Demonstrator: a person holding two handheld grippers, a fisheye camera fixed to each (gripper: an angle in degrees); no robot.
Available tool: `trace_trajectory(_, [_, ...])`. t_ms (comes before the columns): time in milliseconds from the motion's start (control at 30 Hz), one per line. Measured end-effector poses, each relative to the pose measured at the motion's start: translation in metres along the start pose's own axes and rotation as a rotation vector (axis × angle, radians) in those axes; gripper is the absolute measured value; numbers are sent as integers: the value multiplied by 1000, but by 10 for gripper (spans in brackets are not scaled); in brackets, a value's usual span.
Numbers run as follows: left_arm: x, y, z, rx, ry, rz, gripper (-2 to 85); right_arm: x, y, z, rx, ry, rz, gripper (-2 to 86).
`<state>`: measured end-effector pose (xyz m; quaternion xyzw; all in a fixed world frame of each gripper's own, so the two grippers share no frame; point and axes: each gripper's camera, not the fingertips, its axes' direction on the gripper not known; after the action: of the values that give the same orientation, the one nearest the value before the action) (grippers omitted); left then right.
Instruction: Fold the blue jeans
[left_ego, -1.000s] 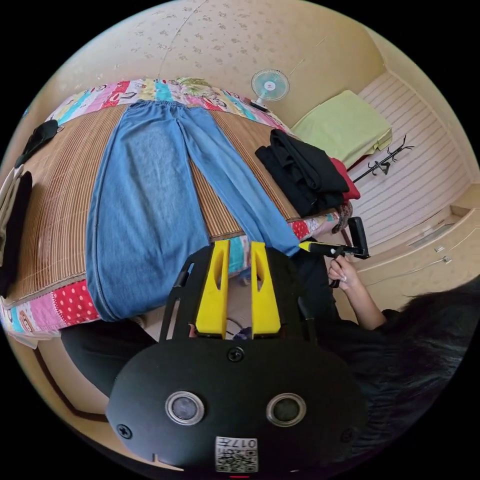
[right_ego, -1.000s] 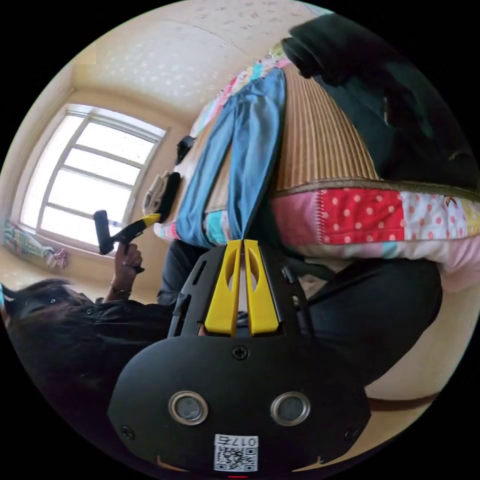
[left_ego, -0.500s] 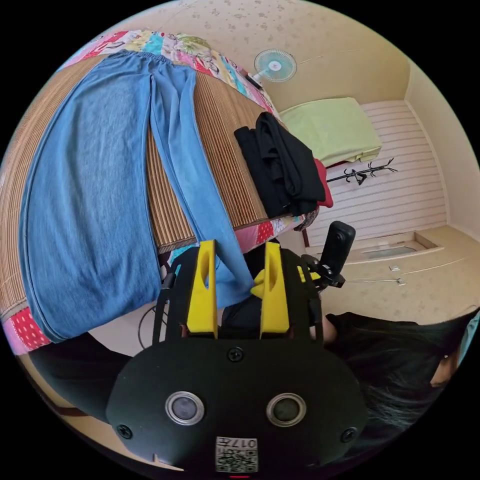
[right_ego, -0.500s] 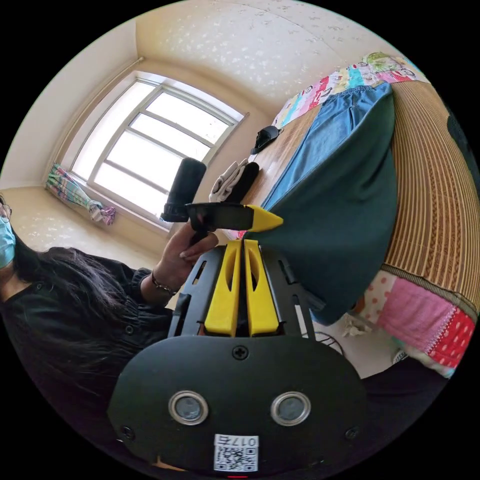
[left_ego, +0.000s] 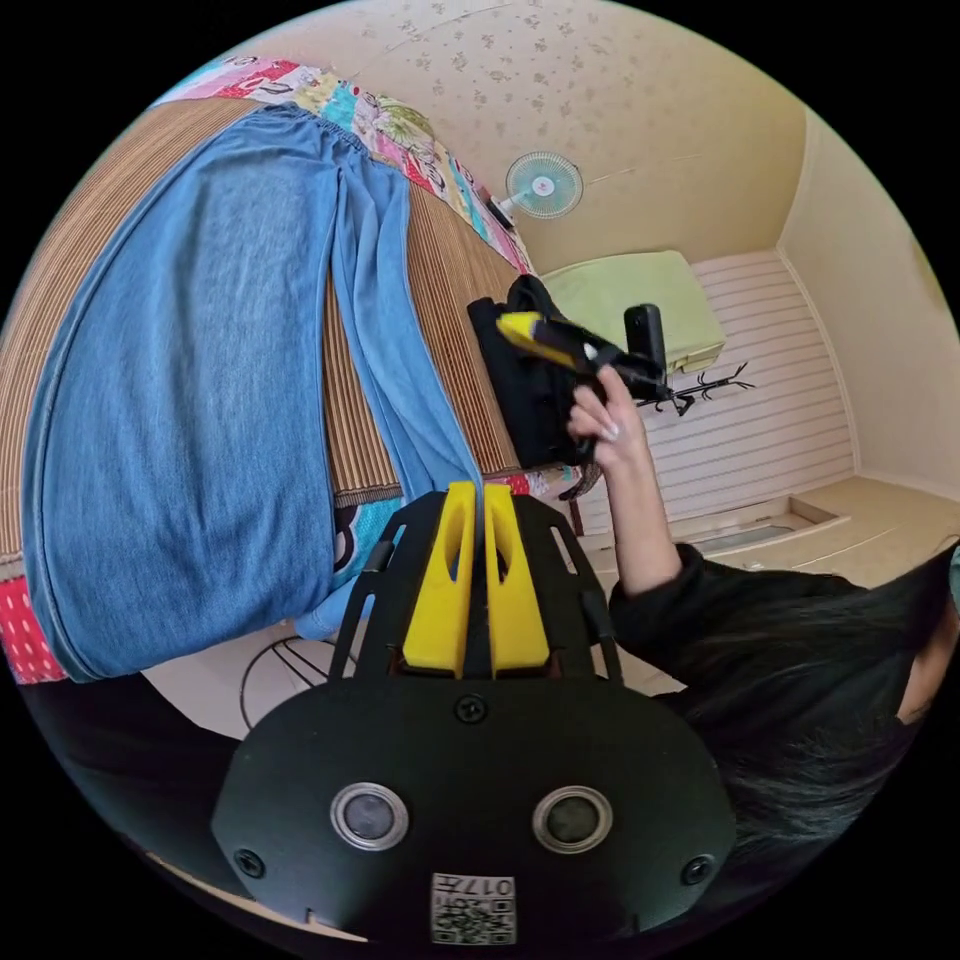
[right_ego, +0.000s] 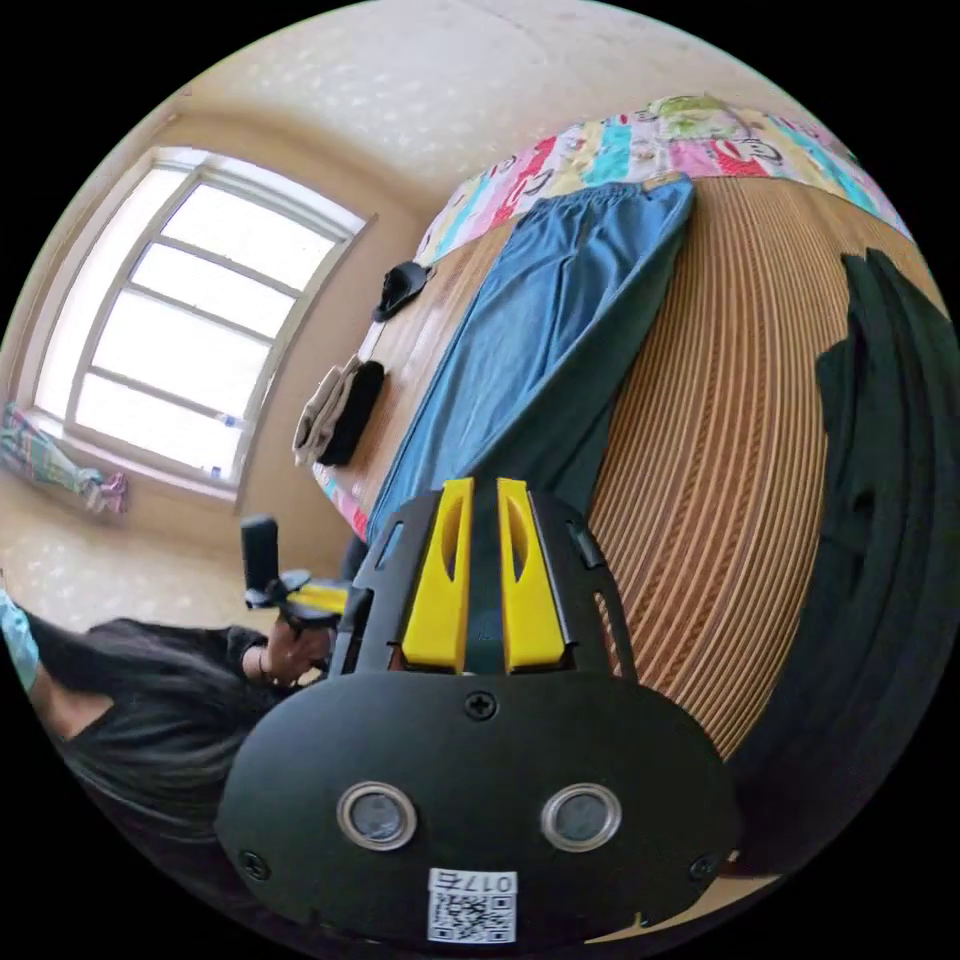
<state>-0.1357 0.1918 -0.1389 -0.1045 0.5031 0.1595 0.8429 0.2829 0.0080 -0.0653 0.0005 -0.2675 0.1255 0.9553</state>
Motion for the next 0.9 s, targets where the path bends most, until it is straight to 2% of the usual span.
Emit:
trace_trajectory(100, [-5, 4, 1, 1, 12, 2, -10, 31, -77, 26, 112, 113, 148, 116])
trace_trajectory(167, [-8, 7, 1, -3, 12, 8, -10, 45, -113, 43, 155, 110, 195, 118])
trace_trajectory(233, [-13, 11, -1, 3, 16, 4, -10, 53, -144, 61, 147, 116, 220, 110])
trace_trajectory(333, [-25, 17, -5, 18, 54, 0, -10, 53, -185, 91, 48, 278, 252, 49])
trace_trajectory(433, [-45, 28, -15, 55, 121, -32, -10, 10, -207, 107, 52, 395, 147, 24])
trace_trajectory(500, [-62, 41, -32, 75, 224, -76, -9, -48, -216, 117, 117, 471, -6, 17])
trace_trajectory(567, [-72, 55, -56, 126, 253, -98, -9, -91, -220, 128, 157, 494, -89, 14])
trace_trajectory(733, [-99, 93, -128, 258, 179, -186, -9, -171, -240, 179, 161, 397, -187, 15])
trace_trajectory(833, [-125, 115, -148, 267, 85, -269, -8, -189, -255, 228, 34, 269, -236, 22])
trace_trajectory(900, [-152, 138, -156, 266, -24, -373, -4, -185, -249, 253, -68, 98, -244, 32])
